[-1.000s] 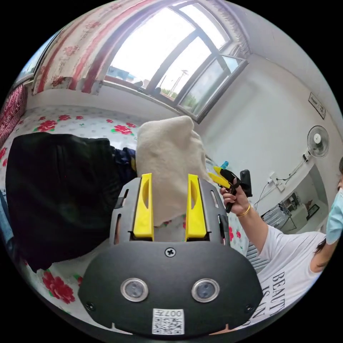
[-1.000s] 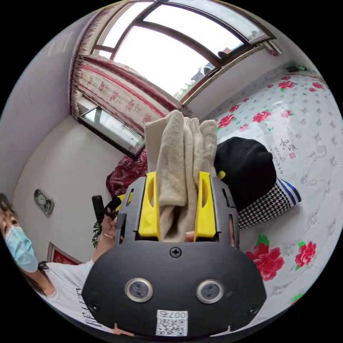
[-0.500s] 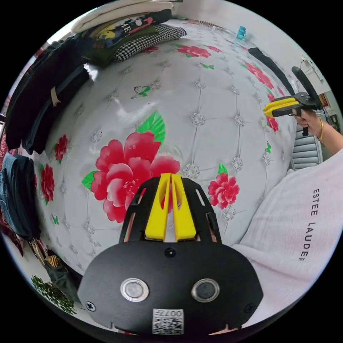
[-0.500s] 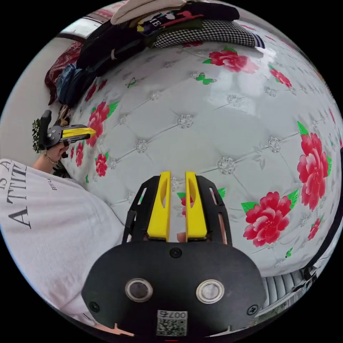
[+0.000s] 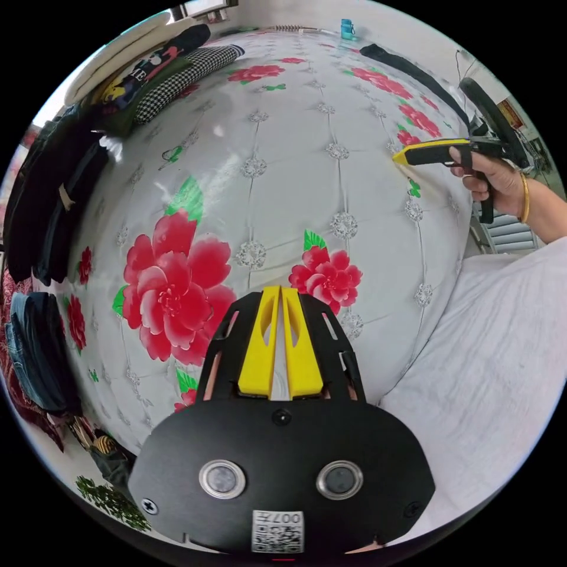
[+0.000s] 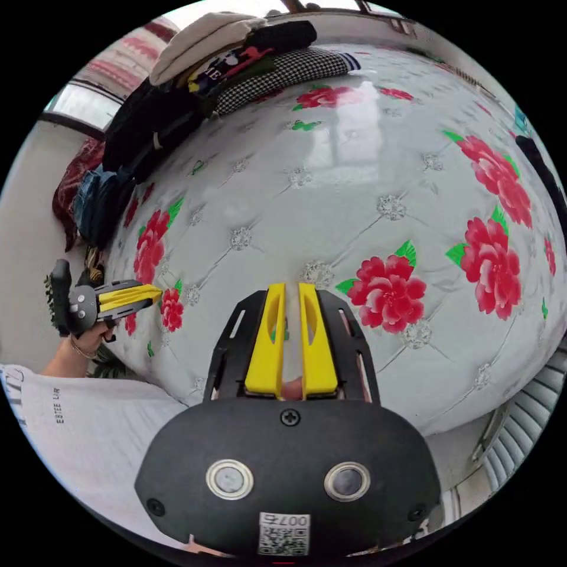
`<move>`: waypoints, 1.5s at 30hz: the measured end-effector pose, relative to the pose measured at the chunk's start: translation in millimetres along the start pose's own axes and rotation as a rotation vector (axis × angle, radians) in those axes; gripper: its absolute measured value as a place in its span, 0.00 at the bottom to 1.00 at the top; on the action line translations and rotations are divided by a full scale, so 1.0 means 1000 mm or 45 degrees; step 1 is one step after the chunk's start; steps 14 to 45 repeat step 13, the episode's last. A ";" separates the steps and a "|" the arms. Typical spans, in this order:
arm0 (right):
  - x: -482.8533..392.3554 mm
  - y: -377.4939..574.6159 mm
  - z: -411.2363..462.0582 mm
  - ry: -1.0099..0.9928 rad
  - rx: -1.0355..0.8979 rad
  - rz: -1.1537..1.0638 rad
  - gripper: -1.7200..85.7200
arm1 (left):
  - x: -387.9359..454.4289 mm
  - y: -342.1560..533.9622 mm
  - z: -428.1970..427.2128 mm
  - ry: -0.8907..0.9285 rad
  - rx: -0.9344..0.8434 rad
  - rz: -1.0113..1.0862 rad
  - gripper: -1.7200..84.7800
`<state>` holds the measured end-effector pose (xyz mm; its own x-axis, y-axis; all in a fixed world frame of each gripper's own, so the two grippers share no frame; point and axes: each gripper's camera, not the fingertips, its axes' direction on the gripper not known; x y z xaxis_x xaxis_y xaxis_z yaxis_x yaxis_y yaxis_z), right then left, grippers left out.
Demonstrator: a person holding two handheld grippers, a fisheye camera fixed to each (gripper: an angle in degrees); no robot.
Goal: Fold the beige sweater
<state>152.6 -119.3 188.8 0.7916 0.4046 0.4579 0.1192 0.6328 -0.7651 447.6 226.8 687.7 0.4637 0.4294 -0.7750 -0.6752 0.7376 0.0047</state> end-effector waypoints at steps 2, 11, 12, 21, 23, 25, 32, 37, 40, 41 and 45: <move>0.013 0.005 -0.006 -0.005 0.114 0.148 0.03 | -0.002 -0.011 0.009 -0.019 -0.031 -0.009 0.01; 0.207 -0.010 -0.109 0.430 0.555 0.558 0.08 | -0.030 -0.047 0.032 -0.024 -0.133 -0.425 0.01; 0.227 -0.011 -0.117 0.449 0.567 0.604 0.08 | -0.032 -0.048 0.032 -0.026 -0.134 -0.467 0.01; 0.265 -0.014 -0.132 0.479 0.585 0.677 0.09 | -0.037 -0.050 0.033 -0.028 -0.136 -0.554 0.01; 0.265 -0.014 -0.132 0.479 0.585 0.677 0.09 | -0.037 -0.050 0.033 -0.028 -0.136 -0.554 0.01; 0.265 -0.014 -0.132 0.479 0.585 0.677 0.09 | -0.037 -0.050 0.033 -0.028 -0.136 -0.554 0.01; 0.265 -0.014 -0.132 0.479 0.585 0.677 0.09 | -0.037 -0.050 0.033 -0.028 -0.136 -0.554 0.01; 0.265 -0.014 -0.132 0.479 0.585 0.677 0.09 | -0.037 -0.050 0.033 -0.028 -0.136 -0.554 0.01; 0.265 -0.014 -0.132 0.479 0.585 0.677 0.09 | -0.037 -0.050 0.033 -0.028 -0.136 -0.554 0.01; 0.265 -0.014 -0.132 0.479 0.585 0.677 0.09 | -0.037 -0.050 0.033 -0.028 -0.136 -0.554 0.01; 0.265 -0.014 -0.132 0.479 0.585 0.677 0.09 | -0.037 -0.050 0.033 -0.028 -0.136 -0.554 0.01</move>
